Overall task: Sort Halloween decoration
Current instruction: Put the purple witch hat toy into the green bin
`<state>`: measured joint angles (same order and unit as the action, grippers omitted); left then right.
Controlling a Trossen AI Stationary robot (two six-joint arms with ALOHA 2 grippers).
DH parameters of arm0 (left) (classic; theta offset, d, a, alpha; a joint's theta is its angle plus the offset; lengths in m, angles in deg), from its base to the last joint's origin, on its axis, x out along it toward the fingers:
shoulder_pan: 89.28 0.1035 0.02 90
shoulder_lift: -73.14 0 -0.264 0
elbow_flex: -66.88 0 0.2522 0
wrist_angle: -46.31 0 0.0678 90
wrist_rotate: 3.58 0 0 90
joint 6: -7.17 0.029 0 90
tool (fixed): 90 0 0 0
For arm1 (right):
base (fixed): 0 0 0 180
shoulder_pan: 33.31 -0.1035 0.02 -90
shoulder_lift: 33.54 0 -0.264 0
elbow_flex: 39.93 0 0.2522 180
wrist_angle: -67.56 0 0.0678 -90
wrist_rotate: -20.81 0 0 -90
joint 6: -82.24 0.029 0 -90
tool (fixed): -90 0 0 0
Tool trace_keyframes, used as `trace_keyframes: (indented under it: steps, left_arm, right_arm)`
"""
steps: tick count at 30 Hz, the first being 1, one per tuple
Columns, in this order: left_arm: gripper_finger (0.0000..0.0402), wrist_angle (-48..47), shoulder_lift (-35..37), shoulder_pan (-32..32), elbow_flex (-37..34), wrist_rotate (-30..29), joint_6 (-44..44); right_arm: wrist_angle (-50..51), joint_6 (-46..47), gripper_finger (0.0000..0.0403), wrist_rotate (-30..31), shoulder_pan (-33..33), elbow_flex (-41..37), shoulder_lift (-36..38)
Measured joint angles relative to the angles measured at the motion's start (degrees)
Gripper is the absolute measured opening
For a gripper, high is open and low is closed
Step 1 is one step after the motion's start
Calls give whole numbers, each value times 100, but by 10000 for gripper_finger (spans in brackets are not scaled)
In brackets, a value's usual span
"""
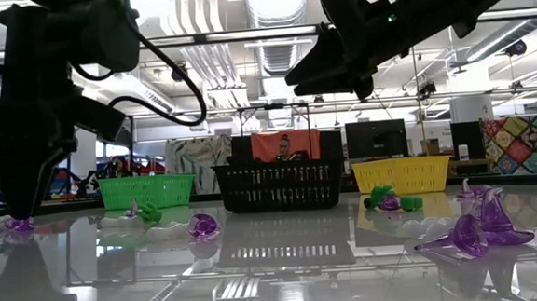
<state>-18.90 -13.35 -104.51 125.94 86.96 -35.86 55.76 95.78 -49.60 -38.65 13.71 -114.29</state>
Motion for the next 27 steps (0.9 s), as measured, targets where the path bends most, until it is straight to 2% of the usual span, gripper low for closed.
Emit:
trace_keyframes:
  steps: [6,17,27]
  left_arm:
    - [95,33,-11,0,-2,-5,7]
    - [6,42,-11,0,-7,-7,12]
    - [1,59,25,-24,189,-11,357]
  right_arm:
    - [0,1,171,0,1,0,0]
    - [0,1,171,1,2,0,0]
    - [1,2,171,-1,1,0,0]
